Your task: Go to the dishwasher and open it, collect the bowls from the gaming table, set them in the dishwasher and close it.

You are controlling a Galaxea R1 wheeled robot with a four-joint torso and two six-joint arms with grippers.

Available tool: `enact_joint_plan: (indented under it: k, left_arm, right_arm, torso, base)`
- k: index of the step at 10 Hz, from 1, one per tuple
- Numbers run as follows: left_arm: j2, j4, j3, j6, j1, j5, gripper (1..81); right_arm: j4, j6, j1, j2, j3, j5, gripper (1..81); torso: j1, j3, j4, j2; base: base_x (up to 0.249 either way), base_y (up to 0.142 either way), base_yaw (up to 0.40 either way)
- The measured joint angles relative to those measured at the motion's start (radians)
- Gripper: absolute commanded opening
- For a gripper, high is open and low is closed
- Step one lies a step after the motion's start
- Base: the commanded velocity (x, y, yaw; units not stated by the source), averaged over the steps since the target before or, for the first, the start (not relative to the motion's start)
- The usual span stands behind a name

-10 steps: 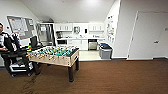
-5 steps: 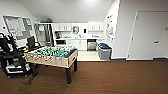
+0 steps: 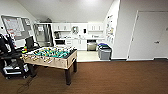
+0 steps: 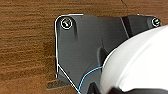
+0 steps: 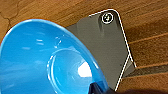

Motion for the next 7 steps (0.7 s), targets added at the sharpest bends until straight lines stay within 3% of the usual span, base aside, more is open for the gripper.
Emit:
enact_joint_plan:
  k: [7]
  left_arm:
    - [-0.002,0.000,0.000,0.000,0.004,0.001,1.0]
  right_arm:
    - [-0.001,0.000,0.001,0.001,0.000,0.000,1.0]
  torso:
    - [-0.001,0.000,0.000,0.000]
  base:
    - [0.162,0.000,0.000]
